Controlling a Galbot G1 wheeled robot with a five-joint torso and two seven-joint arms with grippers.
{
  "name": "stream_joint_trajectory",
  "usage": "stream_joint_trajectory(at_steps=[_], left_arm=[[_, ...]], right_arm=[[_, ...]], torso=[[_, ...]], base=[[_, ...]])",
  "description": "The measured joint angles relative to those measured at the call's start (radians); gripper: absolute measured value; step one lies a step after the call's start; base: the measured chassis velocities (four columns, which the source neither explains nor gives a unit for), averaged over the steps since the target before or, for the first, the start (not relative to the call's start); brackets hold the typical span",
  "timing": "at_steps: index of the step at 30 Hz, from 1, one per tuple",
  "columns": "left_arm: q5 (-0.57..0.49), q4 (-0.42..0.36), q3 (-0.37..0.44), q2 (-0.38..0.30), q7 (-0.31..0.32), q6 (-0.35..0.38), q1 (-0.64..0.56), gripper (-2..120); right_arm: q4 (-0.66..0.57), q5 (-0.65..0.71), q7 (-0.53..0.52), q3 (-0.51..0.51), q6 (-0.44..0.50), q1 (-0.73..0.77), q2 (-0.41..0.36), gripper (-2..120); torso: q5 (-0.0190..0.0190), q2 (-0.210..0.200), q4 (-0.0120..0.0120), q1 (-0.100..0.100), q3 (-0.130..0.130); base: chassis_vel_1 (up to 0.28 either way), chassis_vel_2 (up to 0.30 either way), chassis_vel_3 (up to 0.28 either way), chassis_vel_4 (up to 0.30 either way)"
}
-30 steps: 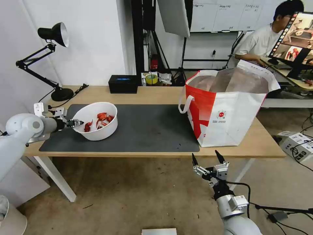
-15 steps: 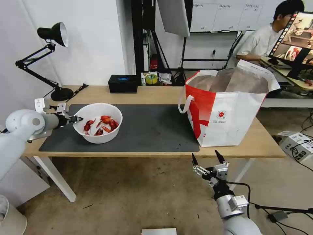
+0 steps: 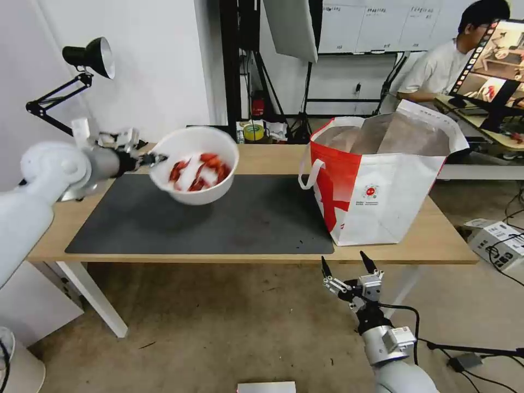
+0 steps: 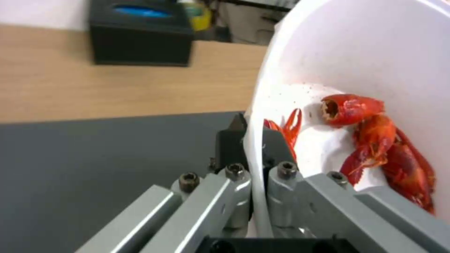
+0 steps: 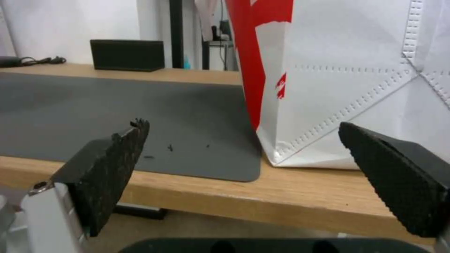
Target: Pick up the trash from the table and place it into the takeout bag.
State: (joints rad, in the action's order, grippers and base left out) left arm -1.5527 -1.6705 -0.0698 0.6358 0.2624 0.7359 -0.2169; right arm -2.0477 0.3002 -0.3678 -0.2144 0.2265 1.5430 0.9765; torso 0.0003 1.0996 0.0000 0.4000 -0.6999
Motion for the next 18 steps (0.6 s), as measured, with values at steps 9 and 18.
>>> stream_joint_trajectory(at_steps=[9, 18], left_arm=[[-0.015, -0.011, -0.139, 0.074, 0.008, -0.104, 0.140, 0], [-0.012, 0.009, -0.187, 0.157, -0.030, -0.290, 0.204, 0]], right_arm=[[0.000, 0.000, 0.000, 0.000, 0.000, 0.000, 0.000, 100], [0.000, 0.000, 0.000, 0.000, 0.000, 0.000, 0.000, 100]], torso=[[0.0000, 0.000, -0.0001, 0.000, 0.000], [-0.0003, 0.000, 0.0001, 0.000, 0.000]], base=[[0.000, 0.000, 0.000, 0.000], [0.000, 0.000, 0.000, 0.000]])
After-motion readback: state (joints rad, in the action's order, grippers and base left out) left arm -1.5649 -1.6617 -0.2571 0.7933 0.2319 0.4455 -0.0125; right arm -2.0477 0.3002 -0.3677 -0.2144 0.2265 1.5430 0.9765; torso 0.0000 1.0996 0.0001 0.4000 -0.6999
